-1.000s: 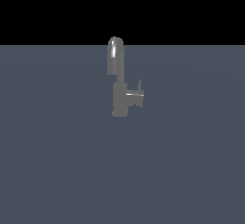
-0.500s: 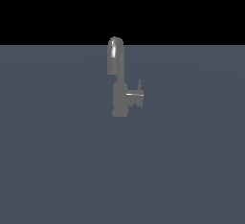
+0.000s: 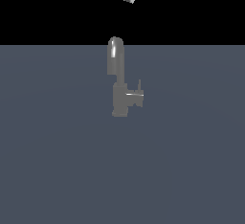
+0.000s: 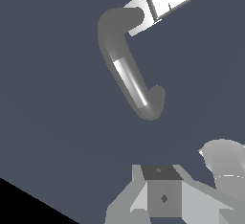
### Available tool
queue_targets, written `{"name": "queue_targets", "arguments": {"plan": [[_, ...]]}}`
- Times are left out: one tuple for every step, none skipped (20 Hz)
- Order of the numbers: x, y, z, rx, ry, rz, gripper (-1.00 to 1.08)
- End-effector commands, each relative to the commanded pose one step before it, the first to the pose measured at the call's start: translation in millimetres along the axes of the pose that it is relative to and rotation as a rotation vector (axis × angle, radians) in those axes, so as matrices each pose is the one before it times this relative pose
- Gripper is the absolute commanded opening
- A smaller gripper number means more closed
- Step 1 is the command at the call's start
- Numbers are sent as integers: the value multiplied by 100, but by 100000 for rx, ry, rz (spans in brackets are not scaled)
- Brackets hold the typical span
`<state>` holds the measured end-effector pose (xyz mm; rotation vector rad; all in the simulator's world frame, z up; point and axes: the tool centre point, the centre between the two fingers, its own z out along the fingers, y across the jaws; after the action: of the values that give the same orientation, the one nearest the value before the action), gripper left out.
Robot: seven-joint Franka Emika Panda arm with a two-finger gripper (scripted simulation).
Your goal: Turn on the faucet by rotating a designated handle.
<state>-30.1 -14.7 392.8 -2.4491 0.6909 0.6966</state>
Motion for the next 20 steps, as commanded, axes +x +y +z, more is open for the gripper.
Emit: {"name": "queue_targets", "arguments": {"plan": [[1768,-106,38,4771,-3866,4261,-100],[710,-47,14,1922,-1558,1731,-100],[717,-47,14,1944,-1577,1750,-100],[725,-47,13,1968,-1596,1771,-100],[734,-47,13,1994,-1618,1795,-100],[742,-48,12,2022,-1640,1819,-100],[752,-48,12,2052,-1664,1846,-100],[764,-49,12,2084,-1691,1876,-100],[775,-50,11,2119,-1719,1908,-100],[788,-50,11,2157,-1749,1942,-100],[802,-51,11,2198,-1781,1980,-100],[817,-53,11,2242,-1816,2021,-100],[834,-54,10,2291,-1854,2067,-100],[852,-55,11,2343,-1894,2115,-100],[870,-56,11,2392,-1932,2162,-100],[880,-57,11,2422,-1953,2191,-100],[889,-58,13,2450,-1973,2219,-100],[900,-59,14,2480,-1993,2249,-100],[910,-60,16,2508,-2012,2278,-100],[914,-60,18,2518,-2016,2290,-100]]}}
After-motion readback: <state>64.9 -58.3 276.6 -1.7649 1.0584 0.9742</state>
